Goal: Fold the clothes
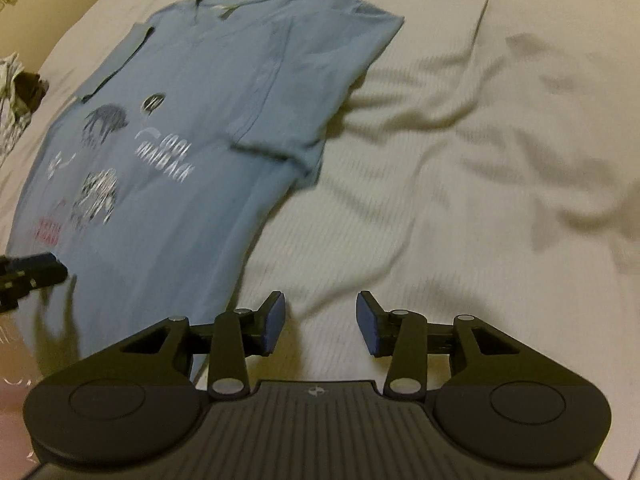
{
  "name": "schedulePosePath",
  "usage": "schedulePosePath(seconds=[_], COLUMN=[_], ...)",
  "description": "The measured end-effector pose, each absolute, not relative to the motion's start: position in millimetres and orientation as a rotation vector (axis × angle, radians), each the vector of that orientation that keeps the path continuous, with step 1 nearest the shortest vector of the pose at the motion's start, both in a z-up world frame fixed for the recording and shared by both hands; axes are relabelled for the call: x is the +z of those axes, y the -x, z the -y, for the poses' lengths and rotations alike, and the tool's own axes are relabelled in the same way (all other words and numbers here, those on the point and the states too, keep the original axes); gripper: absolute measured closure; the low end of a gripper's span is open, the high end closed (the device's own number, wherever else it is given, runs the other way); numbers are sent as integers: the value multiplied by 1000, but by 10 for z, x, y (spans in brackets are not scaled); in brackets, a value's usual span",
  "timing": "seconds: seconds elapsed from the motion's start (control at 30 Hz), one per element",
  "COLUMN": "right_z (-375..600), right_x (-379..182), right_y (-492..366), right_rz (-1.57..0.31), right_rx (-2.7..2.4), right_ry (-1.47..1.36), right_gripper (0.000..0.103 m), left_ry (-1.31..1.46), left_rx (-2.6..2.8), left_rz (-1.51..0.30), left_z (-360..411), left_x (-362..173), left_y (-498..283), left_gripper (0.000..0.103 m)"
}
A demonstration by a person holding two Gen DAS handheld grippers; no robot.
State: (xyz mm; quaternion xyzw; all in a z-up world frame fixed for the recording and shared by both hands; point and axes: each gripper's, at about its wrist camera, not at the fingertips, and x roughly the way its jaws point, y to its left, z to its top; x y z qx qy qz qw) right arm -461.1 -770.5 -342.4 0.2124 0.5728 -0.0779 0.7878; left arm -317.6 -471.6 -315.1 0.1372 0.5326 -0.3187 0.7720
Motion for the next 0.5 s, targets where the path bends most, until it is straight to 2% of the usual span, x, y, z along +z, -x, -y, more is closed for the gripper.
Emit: schedulePosePath(seconds=[0.33, 0.47, 0.5], right_z=[6873, 6409, 6306], right_x=[-2700, -2358, -2284], right_y=[4976, 5037, 5059], right_rz=[-1144, -1092, -1081], right_rx=[-353, -412, -426], right_ry=[-472, -456, -462], right_gripper=[51, 42, 40], left_ry=[-404, -484, -508], left_rx=[-771, -846, -863], left_rz=[-1055, -993, -970], left_z=[3720, 3419, 3360], left_x=[-2671, -2478, -2431], left_y=[2818, 2675, 2661], left_gripper=[59, 51, 45])
